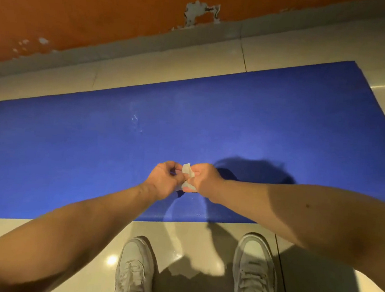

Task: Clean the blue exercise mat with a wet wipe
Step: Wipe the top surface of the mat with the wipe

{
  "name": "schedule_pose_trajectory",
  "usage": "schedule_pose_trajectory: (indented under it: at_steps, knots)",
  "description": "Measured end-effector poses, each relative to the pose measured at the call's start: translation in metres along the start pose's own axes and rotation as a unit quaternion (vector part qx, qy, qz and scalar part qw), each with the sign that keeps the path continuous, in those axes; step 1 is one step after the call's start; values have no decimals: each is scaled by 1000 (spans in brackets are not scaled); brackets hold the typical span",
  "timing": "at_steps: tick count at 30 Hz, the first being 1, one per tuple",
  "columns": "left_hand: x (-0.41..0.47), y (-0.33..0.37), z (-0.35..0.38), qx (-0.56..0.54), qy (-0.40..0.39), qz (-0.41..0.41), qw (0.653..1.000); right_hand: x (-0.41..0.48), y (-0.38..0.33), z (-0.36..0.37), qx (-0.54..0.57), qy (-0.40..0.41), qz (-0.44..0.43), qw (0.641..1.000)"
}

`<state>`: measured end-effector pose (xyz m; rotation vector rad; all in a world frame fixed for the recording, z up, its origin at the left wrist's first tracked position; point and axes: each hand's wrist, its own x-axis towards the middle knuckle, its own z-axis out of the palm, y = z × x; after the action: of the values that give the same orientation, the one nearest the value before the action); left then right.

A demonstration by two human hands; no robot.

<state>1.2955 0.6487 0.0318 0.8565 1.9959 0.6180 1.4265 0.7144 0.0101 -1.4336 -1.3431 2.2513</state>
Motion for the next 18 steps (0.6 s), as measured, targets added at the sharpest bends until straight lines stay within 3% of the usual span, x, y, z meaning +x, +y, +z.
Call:
schedule_pose_trajectory:
  at_steps: [2, 4, 7, 12, 16, 18]
  knots:
    - [-9, 9, -2, 8, 1, 4, 1000, -10, -14, 4, 219, -24, 115, 969]
    - [-18, 19, -5, 10, 15, 4, 1000, -20, -24, -2, 226, -36, 136, 964]
    - [-33, 39, -9, 2, 13, -1, 1000, -37, -34, -12, -8, -8, 34, 999]
    - [-47, 66, -20, 25, 25, 28, 999, -60, -55, -13, -315, 88, -48, 944]
    - [-45, 78, -16, 11, 26, 59, 998, -66, -80, -27, -381, 93, -68, 917]
    - [-42, 77, -9, 0, 21, 72, 997, -62, -85, -34, -308, 70, -55, 947]
